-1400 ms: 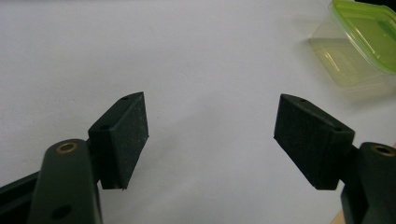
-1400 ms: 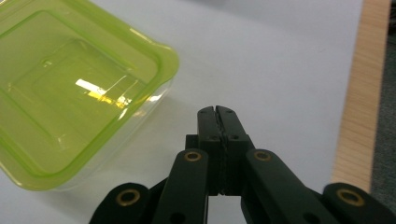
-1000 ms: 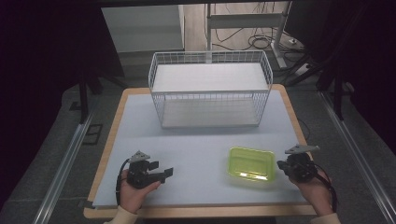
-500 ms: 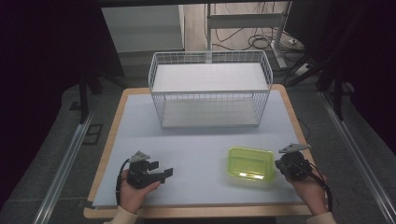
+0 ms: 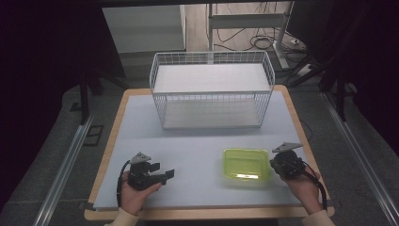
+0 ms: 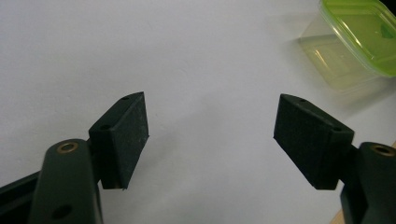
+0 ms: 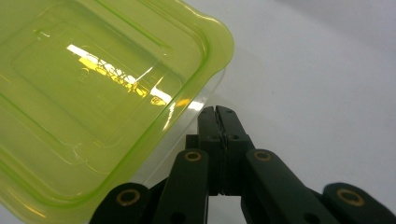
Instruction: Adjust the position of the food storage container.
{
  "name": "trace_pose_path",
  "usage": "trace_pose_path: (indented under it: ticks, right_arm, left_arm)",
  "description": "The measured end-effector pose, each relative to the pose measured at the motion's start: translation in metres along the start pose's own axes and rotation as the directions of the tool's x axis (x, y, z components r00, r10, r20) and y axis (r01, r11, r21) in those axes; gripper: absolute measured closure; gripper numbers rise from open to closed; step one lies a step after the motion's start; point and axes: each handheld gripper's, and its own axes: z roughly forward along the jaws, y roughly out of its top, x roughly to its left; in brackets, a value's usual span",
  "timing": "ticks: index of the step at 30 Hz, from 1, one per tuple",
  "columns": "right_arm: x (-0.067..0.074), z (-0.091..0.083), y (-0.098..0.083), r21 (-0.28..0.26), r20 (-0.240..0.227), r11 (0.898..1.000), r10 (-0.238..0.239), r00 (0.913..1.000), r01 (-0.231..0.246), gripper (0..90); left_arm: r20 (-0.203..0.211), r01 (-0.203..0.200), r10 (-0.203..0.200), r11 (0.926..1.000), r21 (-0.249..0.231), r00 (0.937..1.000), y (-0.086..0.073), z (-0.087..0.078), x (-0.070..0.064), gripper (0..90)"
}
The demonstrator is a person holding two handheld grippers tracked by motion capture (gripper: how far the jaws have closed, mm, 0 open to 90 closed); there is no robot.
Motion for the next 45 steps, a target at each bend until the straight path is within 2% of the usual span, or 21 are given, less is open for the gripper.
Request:
trace_pose_path:
  ticks: [18, 25, 30, 37, 40, 41, 45]
  right_arm:
    - [0.021, 0.012, 0.017, -0.001, -0.017, 0.999, -0.053, 0.9985, 0.053, 89.6]
    - [0.036, 0.018, 0.026, -0.007, -0.043, 0.996, -0.091, 0.9949, 0.091, 89.6]
    - [0.044, 0.020, 0.030, -0.011, -0.055, 0.995, -0.102, 0.9933, 0.102, 89.6]
    - [0.060, 0.026, 0.038, -0.010, -0.088, 0.991, -0.131, 0.9875, 0.131, 89.6]
    - [0.063, 0.026, 0.039, -0.007, -0.088, 0.990, -0.140, 0.9862, 0.140, 89.6]
    - [0.062, 0.027, 0.038, 0.006, -0.069, 0.988, -0.152, 0.9859, 0.153, 89.6]
    - [0.058, 0.028, 0.037, 0.002, -0.066, 0.991, -0.134, 0.9887, 0.135, 89.6]
  left_arm:
    - [0.005, 0.002, -0.002, 1.0000, -0.001, 1.0000, 0.000, 0.000, 0.000, 25.9]
    - [0.005, 0.002, -0.002, 1.0000, 0.000, 1.0000, 0.000, 0.000, 0.000, 25.9]
    - [0.004, 0.002, -0.002, 1.0000, 0.001, 1.0000, 0.000, -0.001, 0.000, 25.8]
    - [0.004, 0.004, -0.004, 1.0000, 0.000, 1.0000, 0.000, -0.001, 0.001, 25.9]
    - [0.005, 0.003, -0.003, 1.0000, -0.001, 1.0000, 0.000, -0.001, 0.001, 25.9]
    - [0.005, 0.004, -0.004, 1.0000, -0.003, 1.0000, 0.000, -0.002, 0.001, 25.9]
    - [0.004, 0.003, -0.003, 1.0000, -0.002, 1.0000, 0.000, -0.002, 0.001, 25.9]
